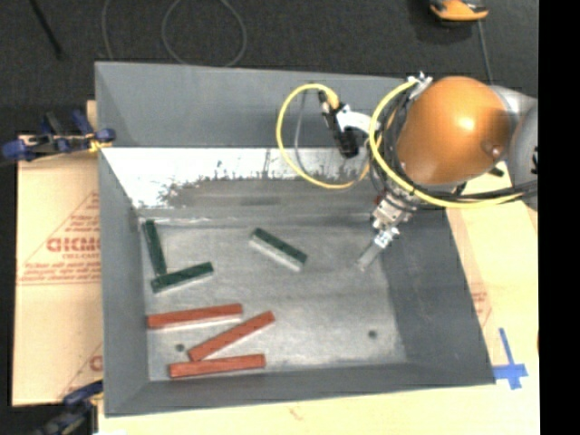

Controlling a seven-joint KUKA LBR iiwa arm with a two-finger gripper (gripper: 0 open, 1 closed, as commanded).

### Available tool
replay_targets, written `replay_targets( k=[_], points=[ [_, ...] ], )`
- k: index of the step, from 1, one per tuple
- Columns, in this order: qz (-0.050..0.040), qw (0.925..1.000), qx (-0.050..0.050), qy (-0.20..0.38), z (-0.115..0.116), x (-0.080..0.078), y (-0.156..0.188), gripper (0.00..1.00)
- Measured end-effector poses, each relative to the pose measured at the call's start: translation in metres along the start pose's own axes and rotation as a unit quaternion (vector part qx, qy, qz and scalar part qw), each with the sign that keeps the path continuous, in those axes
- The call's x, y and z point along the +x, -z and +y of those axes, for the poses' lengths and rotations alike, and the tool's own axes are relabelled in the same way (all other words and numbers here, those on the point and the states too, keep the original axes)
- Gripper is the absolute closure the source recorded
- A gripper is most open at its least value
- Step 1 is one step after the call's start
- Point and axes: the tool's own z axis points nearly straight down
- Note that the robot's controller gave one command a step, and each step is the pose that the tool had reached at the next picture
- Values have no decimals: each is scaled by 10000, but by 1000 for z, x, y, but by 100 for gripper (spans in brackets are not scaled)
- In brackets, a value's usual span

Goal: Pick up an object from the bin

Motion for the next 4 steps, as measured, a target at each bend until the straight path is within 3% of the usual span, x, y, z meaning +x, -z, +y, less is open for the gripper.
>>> replay_targets(
  k=[1, 2, 3, 4],
  points=[
    [0, 9905, -12, 1378, -23, 10, 121, 0],
    [-65, 9801, -37, 1984, -42, -67, 45, 0],
    [-50, 9432, -35, 3321, -90, -146, 41, 0],
    [-43, 9230, -12, 3848, -189, -190, 12, 0]
  ],
)
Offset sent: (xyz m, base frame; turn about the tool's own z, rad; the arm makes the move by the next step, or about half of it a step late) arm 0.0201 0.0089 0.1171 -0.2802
